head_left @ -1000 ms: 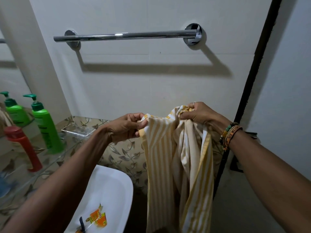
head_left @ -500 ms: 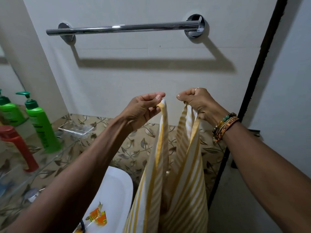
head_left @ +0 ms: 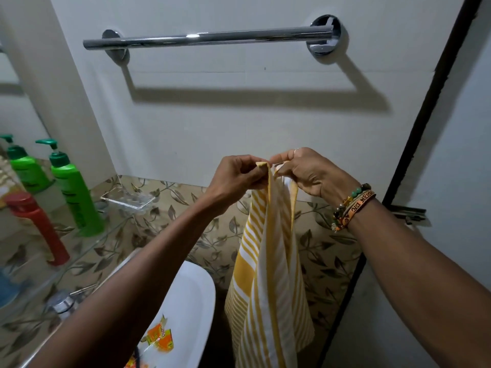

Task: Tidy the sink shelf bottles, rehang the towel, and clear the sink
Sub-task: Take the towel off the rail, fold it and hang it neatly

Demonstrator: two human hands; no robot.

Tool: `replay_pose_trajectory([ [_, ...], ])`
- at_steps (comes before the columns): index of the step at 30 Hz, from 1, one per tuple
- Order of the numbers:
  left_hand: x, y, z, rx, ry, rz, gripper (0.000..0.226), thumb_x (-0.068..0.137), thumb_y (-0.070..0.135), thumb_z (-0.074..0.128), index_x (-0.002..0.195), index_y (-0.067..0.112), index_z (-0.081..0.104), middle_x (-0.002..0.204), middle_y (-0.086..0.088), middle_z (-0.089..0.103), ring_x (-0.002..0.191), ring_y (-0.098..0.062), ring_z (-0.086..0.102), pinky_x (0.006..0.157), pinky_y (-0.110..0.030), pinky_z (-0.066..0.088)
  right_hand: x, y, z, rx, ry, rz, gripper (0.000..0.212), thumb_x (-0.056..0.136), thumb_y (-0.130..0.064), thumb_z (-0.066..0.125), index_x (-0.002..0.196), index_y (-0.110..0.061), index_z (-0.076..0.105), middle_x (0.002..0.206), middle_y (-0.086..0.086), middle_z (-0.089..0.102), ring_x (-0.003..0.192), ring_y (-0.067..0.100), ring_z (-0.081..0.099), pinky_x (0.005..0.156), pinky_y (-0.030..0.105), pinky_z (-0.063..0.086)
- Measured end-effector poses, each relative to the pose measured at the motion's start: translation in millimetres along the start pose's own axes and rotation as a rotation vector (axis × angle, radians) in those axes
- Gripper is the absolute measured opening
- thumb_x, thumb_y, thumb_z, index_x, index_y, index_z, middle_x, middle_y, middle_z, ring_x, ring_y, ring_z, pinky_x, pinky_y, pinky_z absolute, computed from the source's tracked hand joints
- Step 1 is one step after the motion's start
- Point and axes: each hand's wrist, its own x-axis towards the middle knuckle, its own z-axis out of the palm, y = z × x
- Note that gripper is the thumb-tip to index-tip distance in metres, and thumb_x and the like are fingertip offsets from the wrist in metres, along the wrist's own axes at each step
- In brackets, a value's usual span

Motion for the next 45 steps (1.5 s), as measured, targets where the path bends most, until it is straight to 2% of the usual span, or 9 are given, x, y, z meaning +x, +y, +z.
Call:
replay_pose_trajectory([
  [4,1,-3,1,0.181,0.058,0.044,0.012,0.091,0.014,0.068,0.1,0.013,0.075,0.089,-0.019,0.071,0.077,-0.022,0.065,0.077,-0.044,0.057,-2,0,4,-0.144,0.071,-0.104,0.03,0.087,0.011,0.058,0.095,-0.012,0.076,0.093,0.009,0.075,0.093,0.023,0.071,0.078,0.033,0.06],
  [7,2,0,4,0.3,0.1,0.09,0.013,0.087,0.016,0.072,0.099,0.019,0.078,0.088,-0.002,0.073,0.083,-0.015,0.069,0.077,-0.043,0.06,-4,-1,4,-0.246,0.145,-0.173,0.025,0.086,0.005,0.063,0.089,-0.016,0.076,0.088,0.005,0.074,0.086,0.021,0.071,0.073,0.033,0.062],
  [11,0,2,11,0.179,0.172,0.071,0.015,0.083,0.011,0.076,0.097,0.012,0.077,0.085,-0.003,0.077,0.083,-0.018,0.074,0.079,-0.039,0.061,-7,1,4,-0.325,0.156,-0.218,0.008,0.088,-0.011,0.071,0.089,-0.014,0.078,0.083,0.004,0.074,0.079,0.019,0.07,0.069,0.033,0.062],
  [18,2,-2,24,0.217,0.267,0.084,0.011,0.079,0.02,0.082,0.085,0.026,0.074,0.091,0.0,0.074,0.077,-0.017,0.072,0.074,-0.04,0.062,-18,0,-2,-0.153,0.079,-0.184,0.01,0.092,-0.017,0.069,0.09,-0.01,0.076,0.076,0.007,0.075,0.067,0.016,0.074,0.057,0.021,0.056],
  [22,6,-3,26,0.188,0.236,0.064,0.01,0.08,0.015,0.08,0.087,0.018,0.074,0.092,0.0,0.075,0.08,-0.019,0.073,0.077,-0.045,0.061,-21,-2,-12,-0.124,0.024,-0.168,0.012,0.093,-0.018,0.069,0.093,-0.008,0.074,0.073,0.003,0.075,0.064,0.012,0.072,0.055,0.019,0.054],
  [33,9,-9,31,0.16,0.274,0.034,0.013,0.079,0.022,0.082,0.079,0.018,0.07,0.082,-0.001,0.071,0.077,-0.02,0.072,0.067,-0.046,0.062,-19,10,-15,-0.113,-0.044,-0.243,0.016,0.098,-0.015,0.06,0.094,-0.012,0.075,0.091,0.01,0.075,0.085,0.024,0.074,0.068,0.029,0.06],
  [37,12,-4,28,0.118,0.296,0.003,0.014,0.079,0.01,0.08,0.081,0.014,0.067,0.086,-0.008,0.07,0.083,-0.027,0.072,0.07,-0.051,0.061,-22,9,-17,-0.084,-0.136,-0.304,0.021,0.095,-0.028,0.066,0.099,-0.01,0.076,0.095,0.002,0.076,0.09,0.019,0.073,0.073,0.029,0.06],
  [41,13,-3,29,0.13,0.219,0.019,0.019,0.083,0.011,0.077,0.091,0.013,0.06,0.094,-0.012,0.068,0.087,-0.029,0.07,0.071,-0.048,0.061,-19,9,-15,-0.357,0.041,-0.421,0.011,0.083,-0.025,0.079,0.093,-0.02,0.079,0.087,-0.004,0.075,0.085,0.014,0.071,0.077,0.034,0.062],
  [45,13,-6,22,0.016,-0.06,-0.114,0.028,0.092,0.016,0.068,0.109,0.016,0.046,0.108,-0.013,0.061,0.09,-0.022,0.069,0.07,-0.033,0.061,-18,14,-10,-0.392,0.086,-0.45,0.007,0.09,-0.023,0.072,0.089,-0.027,0.077,0.085,-0.009,0.072,0.083,0.008,0.067,0.071,0.028,0.057],
])
